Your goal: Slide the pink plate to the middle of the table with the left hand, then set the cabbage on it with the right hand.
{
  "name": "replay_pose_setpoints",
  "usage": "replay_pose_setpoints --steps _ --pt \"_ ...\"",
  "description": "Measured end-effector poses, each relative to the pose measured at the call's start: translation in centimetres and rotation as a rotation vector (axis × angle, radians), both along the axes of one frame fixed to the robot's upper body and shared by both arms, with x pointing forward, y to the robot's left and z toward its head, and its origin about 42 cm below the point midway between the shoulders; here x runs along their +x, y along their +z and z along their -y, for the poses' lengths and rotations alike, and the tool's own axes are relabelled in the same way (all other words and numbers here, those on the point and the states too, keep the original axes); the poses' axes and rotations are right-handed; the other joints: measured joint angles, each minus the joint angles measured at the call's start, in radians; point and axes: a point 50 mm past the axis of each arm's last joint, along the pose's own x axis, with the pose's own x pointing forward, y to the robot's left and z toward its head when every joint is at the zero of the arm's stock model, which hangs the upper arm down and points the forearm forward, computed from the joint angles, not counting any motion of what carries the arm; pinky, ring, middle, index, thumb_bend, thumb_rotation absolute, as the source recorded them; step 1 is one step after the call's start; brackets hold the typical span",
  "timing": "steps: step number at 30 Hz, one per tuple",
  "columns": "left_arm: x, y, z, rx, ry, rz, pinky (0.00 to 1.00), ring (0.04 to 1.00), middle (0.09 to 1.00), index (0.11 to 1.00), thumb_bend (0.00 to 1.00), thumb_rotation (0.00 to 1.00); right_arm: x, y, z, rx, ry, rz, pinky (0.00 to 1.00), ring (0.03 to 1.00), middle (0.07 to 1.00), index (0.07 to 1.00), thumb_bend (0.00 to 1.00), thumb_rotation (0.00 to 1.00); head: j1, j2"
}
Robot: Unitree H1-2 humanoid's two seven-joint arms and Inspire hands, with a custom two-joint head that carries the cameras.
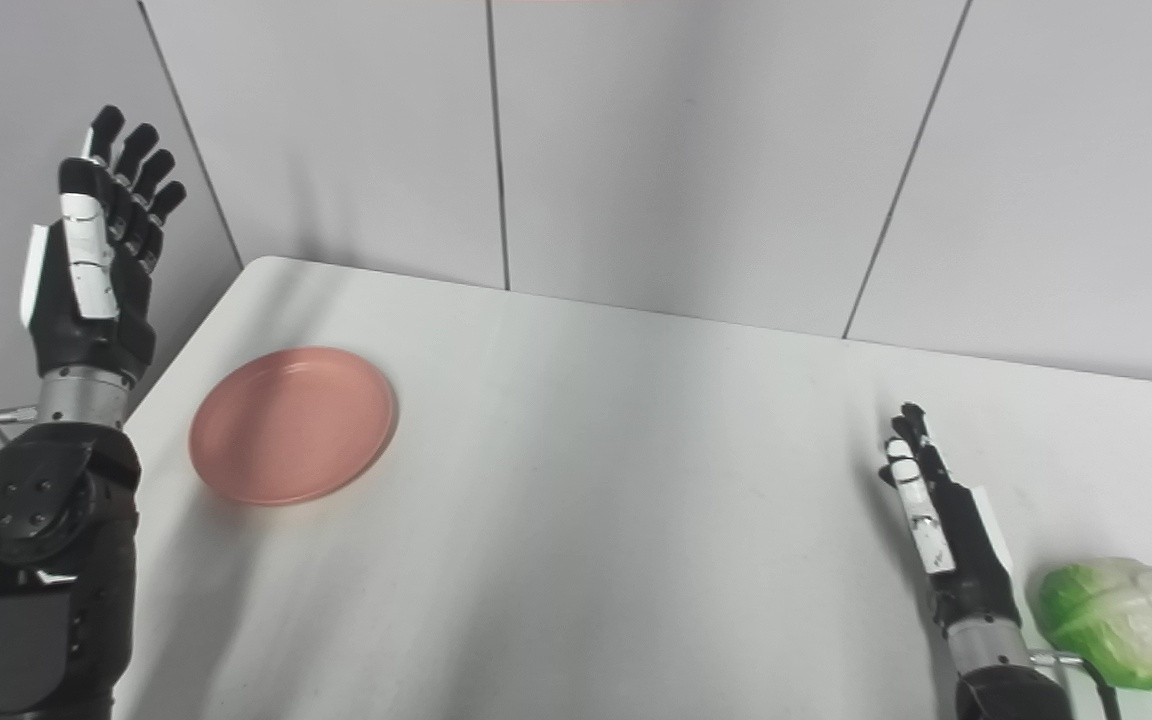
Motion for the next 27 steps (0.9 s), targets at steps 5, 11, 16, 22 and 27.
replay_pose_setpoints --steps 5,11,16,22,27 --pt "0.4 -1.7 -1.4 -0.046 0.023 -0.058 0.95 0.962 0.964 0.960 0.80 1.00 0.0 0.0 0.0 0.003 -0.001 0.000 1.00 0.957 0.973 0.989 0.37 1.00 0.000 -0.002" --pt "0.8 -3.4 -2.7 -0.098 0.044 -0.111 0.95 0.958 0.964 0.964 0.78 1.00 -0.2 0.0 -0.1 0.014 -0.001 -0.001 1.00 0.963 0.979 0.996 0.35 1.00 0.000 -0.003" --pt "1.1 -4.9 -3.7 -0.133 0.063 -0.158 0.96 0.958 0.968 0.968 0.77 1.00 -0.4 0.2 -0.1 0.013 -0.004 -0.006 1.00 0.961 0.982 1.000 0.35 1.00 0.006 0.000" --pt "1.5 -6.2 -4.0 -0.160 0.065 -0.194 0.95 0.950 0.958 0.959 0.77 1.00 -0.4 0.3 -0.1 0.015 -0.006 -0.013 1.00 0.968 0.983 1.000 0.33 1.00 0.015 -0.008" --pt "1.7 -7.2 -4.3 -0.182 0.071 -0.225 0.95 0.947 0.952 0.948 0.78 1.00 -0.6 0.6 -0.3 0.022 -0.008 -0.022 1.00 0.975 0.989 1.000 0.32 1.00 0.009 -0.006"
